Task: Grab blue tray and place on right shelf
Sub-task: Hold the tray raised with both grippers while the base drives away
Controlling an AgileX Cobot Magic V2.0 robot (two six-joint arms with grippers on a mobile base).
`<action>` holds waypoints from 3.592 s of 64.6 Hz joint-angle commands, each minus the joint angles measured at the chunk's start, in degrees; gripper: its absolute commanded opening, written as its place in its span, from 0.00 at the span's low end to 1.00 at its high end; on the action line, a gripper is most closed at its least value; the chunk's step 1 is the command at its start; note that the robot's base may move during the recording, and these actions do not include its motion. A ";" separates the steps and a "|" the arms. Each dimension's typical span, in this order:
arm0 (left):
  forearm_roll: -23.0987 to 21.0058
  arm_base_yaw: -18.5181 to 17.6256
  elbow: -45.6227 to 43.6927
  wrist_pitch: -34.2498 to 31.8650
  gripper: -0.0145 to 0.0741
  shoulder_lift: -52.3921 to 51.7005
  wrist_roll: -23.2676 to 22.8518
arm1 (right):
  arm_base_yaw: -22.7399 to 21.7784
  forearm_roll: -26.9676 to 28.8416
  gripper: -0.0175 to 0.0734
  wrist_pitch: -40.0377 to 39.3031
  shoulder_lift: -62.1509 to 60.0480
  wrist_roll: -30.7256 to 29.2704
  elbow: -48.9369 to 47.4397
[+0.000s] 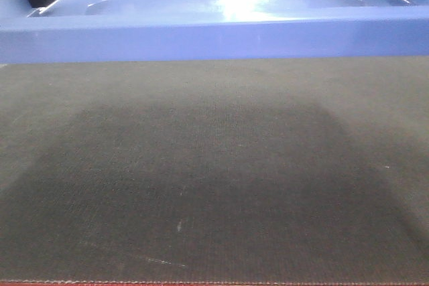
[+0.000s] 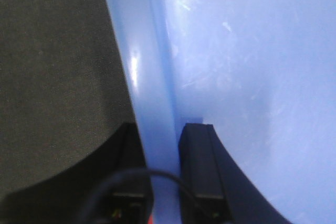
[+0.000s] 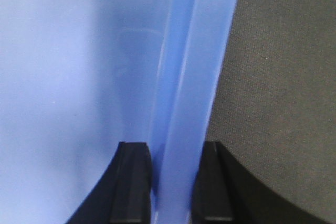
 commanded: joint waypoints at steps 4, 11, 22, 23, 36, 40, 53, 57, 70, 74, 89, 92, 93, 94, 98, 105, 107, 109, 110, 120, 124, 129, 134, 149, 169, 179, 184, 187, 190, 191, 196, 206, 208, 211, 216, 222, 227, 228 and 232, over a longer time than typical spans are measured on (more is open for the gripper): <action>-1.09 -1.21 -1.94 1.92 0.11 -1.90 2.27 | 0.36 -0.73 0.26 -3.98 -2.17 -1.88 -1.70; -1.09 -1.21 -1.94 1.92 0.11 -1.90 2.27 | 0.36 -0.73 0.26 -3.98 -2.17 -1.88 -1.70; -1.09 -1.21 -1.94 1.92 0.11 -1.90 2.27 | 0.36 -0.73 0.26 -3.98 -2.17 -1.88 -1.70; -1.09 -1.21 -1.94 1.92 0.11 -1.90 2.27 | 0.36 -0.73 0.26 -3.98 -2.17 -1.88 -1.70; -1.09 -1.21 -1.94 1.92 0.11 -1.90 2.27 | 0.36 -0.73 0.26 -3.98 -2.17 -1.88 -1.70; -1.09 -1.21 -1.94 1.92 0.11 -1.90 2.27 | 0.36 -0.73 0.26 -3.98 -2.17 -1.88 -1.70; -1.09 -1.21 -1.94 1.92 0.11 -1.80 2.27 | 0.36 -0.73 0.26 -3.98 -2.17 -1.88 -1.70; -1.09 -1.21 -1.94 1.92 0.11 -1.80 2.27 | 0.36 -0.73 0.26 -3.98 -2.17 -1.88 -1.70; -1.09 -1.21 -1.94 1.92 0.11 -1.80 2.27 | 0.36 -0.73 0.26 -3.98 -2.17 -1.88 -1.70; -1.09 -1.21 -1.94 1.92 0.11 -1.80 2.27 | 0.36 -0.73 0.26 -3.98 -2.17 -1.88 -1.70; -1.09 -1.21 -1.94 1.92 0.11 -1.80 2.27 | 0.36 -0.73 0.26 -3.98 -2.17 -1.88 -1.70; -1.09 -1.21 -1.94 1.92 0.11 -1.80 2.27 | 0.36 -0.73 0.26 -3.98 -2.17 -1.88 -1.70; -1.09 -1.21 -1.94 1.92 0.11 -1.80 2.27 | 0.36 -0.73 0.26 -3.98 -2.17 -1.88 -1.70; -1.09 -1.21 -1.94 1.92 0.11 -1.80 2.27 | 0.36 -0.73 0.26 -3.98 -2.17 -1.88 -1.70; -1.09 -1.21 -1.94 1.92 0.11 -1.80 2.27 | 0.36 -0.73 0.26 -3.98 -2.17 -1.88 -1.70; -1.88 -1.21 -1.94 1.92 0.11 -1.80 2.27 | 0.36 -0.73 0.26 -3.98 -2.17 -1.88 -1.70; -2.19 -1.21 -1.94 1.92 0.11 -1.80 2.27 | 0.36 -0.73 0.26 -3.98 -2.17 -1.88 -1.70; -2.19 -1.21 -1.94 1.92 0.11 -1.80 2.27 | 0.36 -0.73 0.26 -3.98 -2.17 -1.88 -1.70; -2.19 -1.21 -1.94 1.92 0.11 -1.80 2.27 | 0.36 -0.73 0.26 -3.98 -2.17 -1.88 -1.70; -2.42 -1.21 -1.94 1.92 0.11 -1.80 2.27 | 0.36 -0.73 0.26 -3.98 -2.17 -1.88 -1.70; -2.42 -1.21 -1.94 1.92 0.11 -1.80 2.27 | 0.36 -0.73 0.26 -3.98 -2.17 -1.88 -1.70; -2.42 -1.21 -1.94 1.92 0.11 -1.80 2.27 | 0.36 -0.73 0.26 -3.98 -2.17 -1.88 -1.70; -2.42 -1.21 -1.94 1.92 0.11 -1.80 2.27 | 0.36 -0.73 0.26 -3.98 -2.17 -1.88 -1.70; -2.42 -1.21 -1.94 1.92 0.11 -1.80 2.27 | 0.36 -0.73 0.26 -3.98 -2.17 -1.88 -1.70; -2.42 -1.21 -1.94 1.92 0.11 -1.80 2.27 | 0.36 -0.73 0.26 -3.98 -2.17 -1.88 -1.70; -2.42 -1.21 -1.94 1.92 0.11 -1.80 2.27 | 0.36 -0.73 0.26 -3.98 -2.17 -1.88 -1.70; -2.42 -1.21 -1.94 1.92 0.11 -1.80 2.27 | 0.36 -0.73 0.26 -3.98 -2.17 -1.88 -1.70; -2.42 -1.21 -1.94 1.92 0.11 -1.80 2.27 | 0.36 -0.73 0.26 -3.98 -2.17 -1.88 -1.70; -2.42 -1.21 -1.94 1.92 0.11 -1.80 2.27 | 0.36 -0.73 0.26 -3.98 -2.17 -1.88 -1.70; -2.42 -1.21 -1.94 1.92 0.11 -1.80 2.27 | 0.36 -0.73 0.26 -3.98 -2.17 -1.88 -1.70; -2.42 -1.21 -1.94 1.92 0.11 -1.80 2.27 | 0.36 -0.73 0.26 -3.98 -2.17 -1.88 -1.70; -2.42 -1.21 -1.94 1.92 0.11 -1.80 2.27 | 0.36 -0.73 0.26 -3.98 -2.17 -1.88 -1.70; -2.42 -1.21 -1.94 1.92 0.11 -1.80 2.27 | 0.36 -0.73 0.26 -3.98 -2.17 -1.88 -1.70; -2.42 -1.21 -1.94 1.92 0.11 -1.80 2.27 | 0.36 -0.73 0.26 -3.98 -2.17 -1.88 -1.70; -2.42 -1.21 -1.94 1.92 0.11 -1.80 2.27 | 0.36 -0.73 0.26 -3.98 -2.17 -1.88 -1.70; -2.42 -1.21 -1.94 1.92 0.11 -1.80 2.27 | 0.36 -0.73 0.26 -3.98 -2.17 -1.88 -1.70; -2.42 -1.21 -1.94 1.92 0.11 -1.80 2.27 | 0.36 -0.73 0.26 -3.98 -2.17 -1.88 -1.70; -2.42 -1.21 -1.94 1.92 0.11 -1.80 2.27 | 0.36 -0.73 0.26 -3.98 -2.17 -1.88 -1.70; -2.42 -1.21 -1.94 1.92 0.11 -1.80 2.27 | 0.36 -0.73 0.26 -3.98 -2.17 -1.88 -1.70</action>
